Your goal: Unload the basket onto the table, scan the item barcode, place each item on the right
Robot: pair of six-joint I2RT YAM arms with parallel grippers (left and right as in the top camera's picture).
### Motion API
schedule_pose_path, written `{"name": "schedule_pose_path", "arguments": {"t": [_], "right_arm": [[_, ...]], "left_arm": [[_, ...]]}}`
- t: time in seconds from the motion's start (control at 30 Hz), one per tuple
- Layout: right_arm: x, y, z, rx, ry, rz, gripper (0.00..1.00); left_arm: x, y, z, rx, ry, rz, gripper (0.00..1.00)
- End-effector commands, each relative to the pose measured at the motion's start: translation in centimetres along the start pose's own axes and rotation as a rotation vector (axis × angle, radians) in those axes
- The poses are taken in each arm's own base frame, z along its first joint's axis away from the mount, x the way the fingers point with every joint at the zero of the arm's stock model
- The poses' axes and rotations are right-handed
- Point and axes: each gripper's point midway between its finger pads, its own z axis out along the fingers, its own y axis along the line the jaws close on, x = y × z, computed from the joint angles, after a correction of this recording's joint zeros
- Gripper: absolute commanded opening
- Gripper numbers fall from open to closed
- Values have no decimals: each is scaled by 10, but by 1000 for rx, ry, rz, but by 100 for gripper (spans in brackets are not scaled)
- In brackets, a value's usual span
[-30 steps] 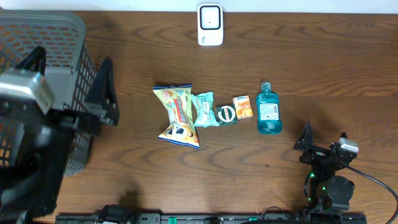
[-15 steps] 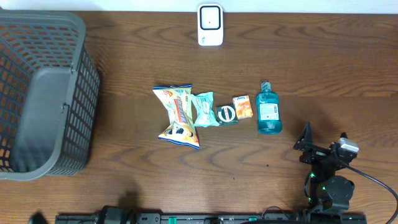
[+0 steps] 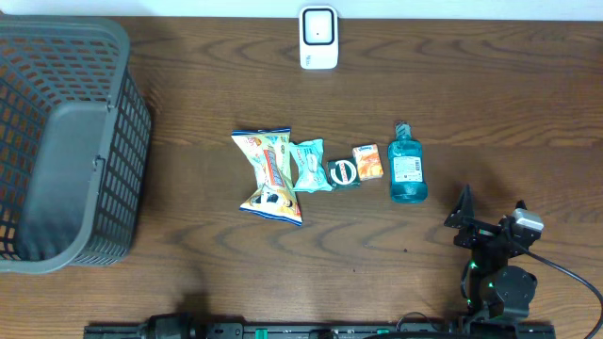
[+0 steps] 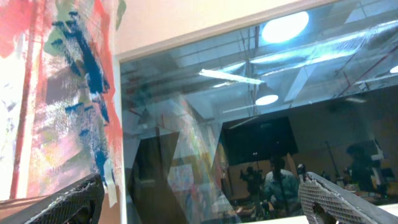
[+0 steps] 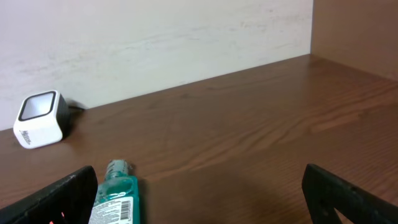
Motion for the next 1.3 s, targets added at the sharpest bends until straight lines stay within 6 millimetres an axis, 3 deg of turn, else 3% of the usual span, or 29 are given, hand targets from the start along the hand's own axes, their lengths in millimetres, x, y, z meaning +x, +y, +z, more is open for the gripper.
{"name": "schedule_pose_path", "arguments": {"t": [0.0,0.13,0.23,0.4,0.6,0.73,0.9,1.03,1.23,1.27], "right_arm": [[1,1,0,-3,1,4,99],[0,1,0,-3,1,4,99],[1,1,0,-3,1,4,99],[1,1,0,-3,1,4,99],[1,1,0,-3,1,4,99],[1,1,0,-3,1,4,99],[1,1,0,-3,1,4,99],[1,1,0,-3,1,4,99],[1,1,0,-3,1,4,99],[1,1,0,-3,1,4,99]], "left_arm": [[-9,-7,-16,57,-48,9,98],[-19,-10,-44,80,-122,6,98],[-29,-20,-49,150,-149,9,98],[-28,-60,-57,390,-179,20,98],[-25,-63,-48,389,-227,37,98],[-10,-66,-32,369,-250,61,98],[39,-73,-2,380,-174,31,98],[89,-81,12,404,-29,-150,98],[181,-96,16,410,166,-309,98],[205,-100,15,407,203,-359,98]]}}
